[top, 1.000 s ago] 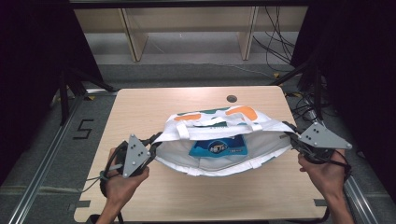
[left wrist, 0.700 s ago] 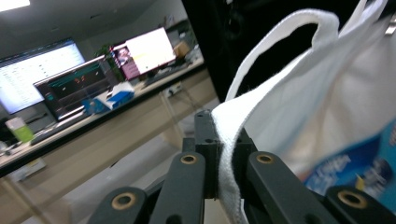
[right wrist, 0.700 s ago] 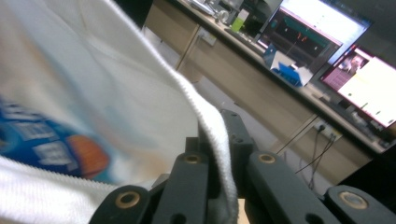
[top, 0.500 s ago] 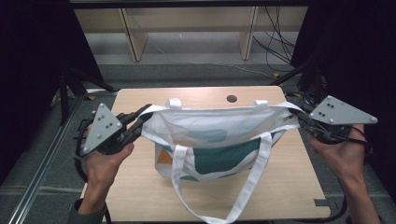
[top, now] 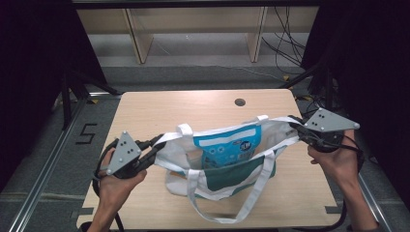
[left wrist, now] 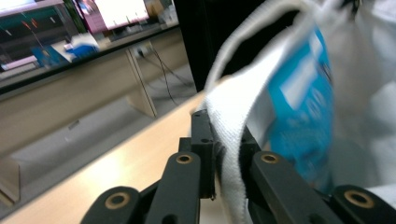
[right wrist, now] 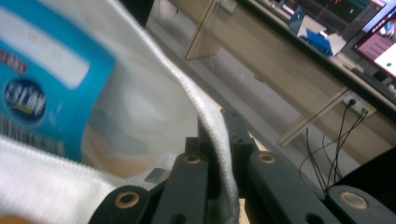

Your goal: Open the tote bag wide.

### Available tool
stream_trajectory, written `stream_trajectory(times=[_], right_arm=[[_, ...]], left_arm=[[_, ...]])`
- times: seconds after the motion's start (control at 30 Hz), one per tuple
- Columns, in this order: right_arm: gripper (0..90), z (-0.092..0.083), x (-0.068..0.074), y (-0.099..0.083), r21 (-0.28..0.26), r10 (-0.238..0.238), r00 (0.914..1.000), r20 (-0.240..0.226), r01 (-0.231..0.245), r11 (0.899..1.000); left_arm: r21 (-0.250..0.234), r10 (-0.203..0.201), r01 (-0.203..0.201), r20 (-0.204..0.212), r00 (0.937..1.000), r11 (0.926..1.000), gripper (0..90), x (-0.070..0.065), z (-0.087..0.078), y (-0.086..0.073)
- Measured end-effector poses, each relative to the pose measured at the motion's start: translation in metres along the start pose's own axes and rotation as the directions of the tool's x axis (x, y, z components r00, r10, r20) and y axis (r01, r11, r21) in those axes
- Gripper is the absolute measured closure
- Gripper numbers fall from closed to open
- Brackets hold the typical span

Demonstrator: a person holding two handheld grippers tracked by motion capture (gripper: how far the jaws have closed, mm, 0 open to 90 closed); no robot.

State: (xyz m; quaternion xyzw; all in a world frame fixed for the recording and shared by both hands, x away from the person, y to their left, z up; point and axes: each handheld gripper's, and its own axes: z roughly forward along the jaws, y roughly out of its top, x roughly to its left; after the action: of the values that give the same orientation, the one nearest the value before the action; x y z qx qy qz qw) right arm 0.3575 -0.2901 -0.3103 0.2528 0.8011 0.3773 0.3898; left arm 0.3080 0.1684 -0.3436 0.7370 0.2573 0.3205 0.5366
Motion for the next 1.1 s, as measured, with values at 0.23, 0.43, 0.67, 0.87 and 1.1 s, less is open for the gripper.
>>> stream_trajectory(times=[0.23, 0.43, 0.67, 0.87, 1.1], right_arm=[[88.3, 0.013, 0.005, -0.009, 0.031, 0.009, 0.9999, 0.013, -0.01, 0.999], [88.3, 0.033, -0.002, -0.013, 0.056, 0.034, 0.9992, 0.022, -0.036, 0.998], [88.2, 0.052, 0.0, -0.046, 0.1, 0.117, 0.9931, 0.007, -0.117, 0.988], [88.2, 0.061, 0.004, -0.068, 0.16, 0.129, 0.9917, 0.006, -0.128, 0.979], [88.2, 0.068, 0.016, -0.093, 0.235, 0.107, 0.9935, -0.038, -0.096, 0.967]], left_arm=[[0.031, -0.115, 0.115, -0.004, 0.9934, 0.9929, 85.1, 0.018, 0.028, -0.02], [0.05, -0.167, 0.166, 0.003, 0.986, 0.9848, 85.7, 0.038, 0.063, -0.029], [0.154, -0.206, 0.2, 0.024, 0.9783, 0.9678, 85.4, 0.034, 0.092, -0.061], [0.276, -0.173, 0.147, 0.074, 0.9821, 0.9499, 85.0, 0.013, 0.114, -0.087], [0.361, -0.156, 0.099, 0.132, 0.9789, 0.9272, 84.6, -0.006, 0.129, -0.106]])
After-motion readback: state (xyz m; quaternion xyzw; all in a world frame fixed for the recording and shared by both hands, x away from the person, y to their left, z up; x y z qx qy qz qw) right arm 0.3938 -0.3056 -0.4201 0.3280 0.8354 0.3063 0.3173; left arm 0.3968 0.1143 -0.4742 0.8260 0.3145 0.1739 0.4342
